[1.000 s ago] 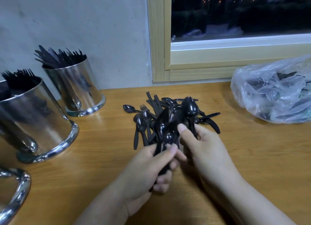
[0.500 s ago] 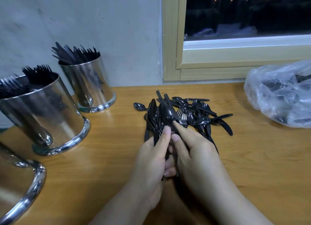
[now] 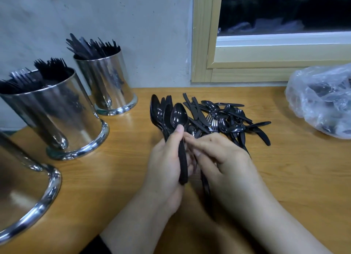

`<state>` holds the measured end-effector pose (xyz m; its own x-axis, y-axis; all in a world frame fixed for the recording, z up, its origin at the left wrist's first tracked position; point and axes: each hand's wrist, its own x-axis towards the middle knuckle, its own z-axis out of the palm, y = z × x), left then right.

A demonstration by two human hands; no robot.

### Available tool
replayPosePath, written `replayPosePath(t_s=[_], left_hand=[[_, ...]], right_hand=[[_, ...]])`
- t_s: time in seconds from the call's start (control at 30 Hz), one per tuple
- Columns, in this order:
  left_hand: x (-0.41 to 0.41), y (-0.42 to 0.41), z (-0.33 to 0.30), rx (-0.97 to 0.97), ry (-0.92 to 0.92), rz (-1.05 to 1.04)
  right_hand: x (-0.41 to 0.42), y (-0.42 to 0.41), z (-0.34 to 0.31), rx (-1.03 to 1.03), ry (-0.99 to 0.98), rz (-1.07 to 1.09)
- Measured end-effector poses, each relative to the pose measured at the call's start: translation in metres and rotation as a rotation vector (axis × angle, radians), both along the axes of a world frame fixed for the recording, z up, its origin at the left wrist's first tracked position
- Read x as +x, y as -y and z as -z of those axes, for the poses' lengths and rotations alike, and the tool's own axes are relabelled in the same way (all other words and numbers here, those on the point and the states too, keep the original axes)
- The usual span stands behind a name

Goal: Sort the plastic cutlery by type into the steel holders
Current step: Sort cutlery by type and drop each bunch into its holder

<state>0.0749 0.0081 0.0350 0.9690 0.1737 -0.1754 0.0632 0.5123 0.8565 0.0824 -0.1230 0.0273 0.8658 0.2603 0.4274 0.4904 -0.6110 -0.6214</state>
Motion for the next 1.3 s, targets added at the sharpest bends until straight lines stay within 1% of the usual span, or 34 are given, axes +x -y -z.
replayPosePath(t_s=[0.07,0.1,0.13,0.23,0.37,0.67,0.73,0.83,0.87,0.9,1.07,1.13,1.23,1.3], left_hand=[[0.002,-0.007,0.000,-0.024,0.032,-0.035],[0.003,-0.010,-0.001,-0.029,0.032,-0.059],[0.005,-0.015,-0.002,-0.039,0.024,-0.086],[0.006,-0.026,-0.004,-0.024,-0.003,-0.145],[0.004,-0.026,0.000,0.027,0.008,-0.134],[0.004,-0.025,0.006,0.118,-0.002,-0.095],[0.005,-0.025,0.009,0.117,0.011,-0.083],[0.004,-0.020,0.010,0.145,0.014,-0.086],[0.004,-0.017,0.011,0.166,0.014,-0.089],[0.003,-0.013,0.013,0.188,0.015,-0.086],[-0.002,0.001,0.014,0.217,0.100,-0.005],[-0.004,0.003,0.012,0.243,0.090,0.013],[0.000,-0.001,0.013,0.286,0.029,-0.044],[0.003,-0.005,0.011,0.302,0.010,-0.107]], right_hand=[[-0.002,0.003,-0.012,0.080,-0.026,0.067],[-0.005,0.007,-0.018,0.069,-0.056,0.102],[-0.007,0.009,-0.021,-0.024,-0.105,0.115],[-0.011,0.009,-0.020,-0.403,-0.346,0.173],[-0.019,0.001,-0.015,-0.538,-0.391,0.167],[-0.013,0.011,-0.022,-0.476,-0.459,0.197],[-0.008,0.017,-0.022,-0.367,-0.414,0.207],[-0.005,0.015,-0.016,-0.034,-0.348,0.172],[-0.005,0.012,-0.013,0.048,-0.338,0.151],[-0.005,0.009,-0.010,0.089,-0.328,0.129],[-0.009,-0.003,-0.002,0.068,-0.310,-0.039],[-0.011,-0.004,-0.004,0.032,-0.290,-0.084],[-0.009,0.001,-0.004,0.023,-0.288,-0.092],[-0.004,0.006,-0.001,-0.033,-0.256,-0.029]])
